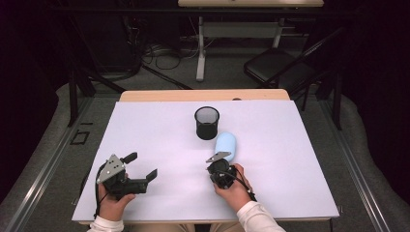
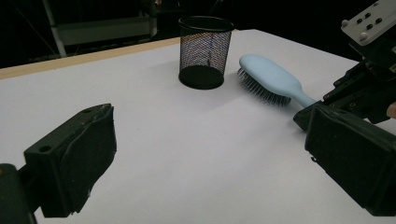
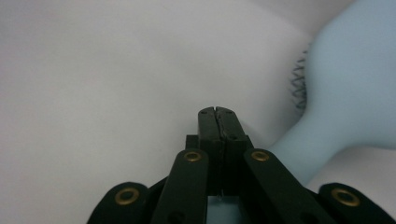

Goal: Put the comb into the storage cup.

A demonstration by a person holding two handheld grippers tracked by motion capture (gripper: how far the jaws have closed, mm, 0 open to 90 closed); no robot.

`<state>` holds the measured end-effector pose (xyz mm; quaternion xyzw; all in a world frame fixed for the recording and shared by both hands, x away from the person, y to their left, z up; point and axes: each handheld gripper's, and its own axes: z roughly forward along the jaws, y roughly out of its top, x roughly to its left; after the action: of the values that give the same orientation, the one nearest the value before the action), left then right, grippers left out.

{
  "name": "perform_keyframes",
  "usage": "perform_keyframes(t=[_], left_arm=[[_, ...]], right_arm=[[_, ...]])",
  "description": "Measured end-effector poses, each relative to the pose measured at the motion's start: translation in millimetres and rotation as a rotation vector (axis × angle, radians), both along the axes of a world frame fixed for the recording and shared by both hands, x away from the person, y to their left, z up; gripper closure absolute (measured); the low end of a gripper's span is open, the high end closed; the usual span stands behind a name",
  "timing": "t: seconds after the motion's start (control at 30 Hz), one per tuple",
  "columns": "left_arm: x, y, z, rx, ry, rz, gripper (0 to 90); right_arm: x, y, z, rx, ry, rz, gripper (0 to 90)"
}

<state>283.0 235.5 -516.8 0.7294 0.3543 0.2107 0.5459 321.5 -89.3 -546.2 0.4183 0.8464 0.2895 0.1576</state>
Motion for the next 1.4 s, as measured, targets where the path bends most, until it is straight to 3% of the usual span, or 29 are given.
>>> perform_keyframes(t=[0.37,0.57,0.97,1.07,1.4], left_arm=[[0.3,-0.2,-0.3,-0.001,0.0,0.001,2.2],[0.4,0.0,-0.2,0.0,0.0,0.0,2.2],[0.6,-0.2,-0.9,0.003,0.004,0.004,2.2],[1.1,-0.7,-1.3,0.005,0.006,0.001,2.2],[1.1,-0.1,-1.3,0.006,0.005,0.005,2.2]], right_arm=[[-6.4,-24.6,-1.4,0.039,0.006,-0.045,90.0],[-10.2,-42.2,-1.3,0.075,-0.012,-0.063,90.0],[-12.4,-67.9,3.8,0.101,-0.022,-0.087,90.0],[-11.4,-79.9,3.1,0.12,-0.021,-0.119,90.0],[-12.2,-82.5,1.2,0.103,-0.047,-0.126,90.0]])
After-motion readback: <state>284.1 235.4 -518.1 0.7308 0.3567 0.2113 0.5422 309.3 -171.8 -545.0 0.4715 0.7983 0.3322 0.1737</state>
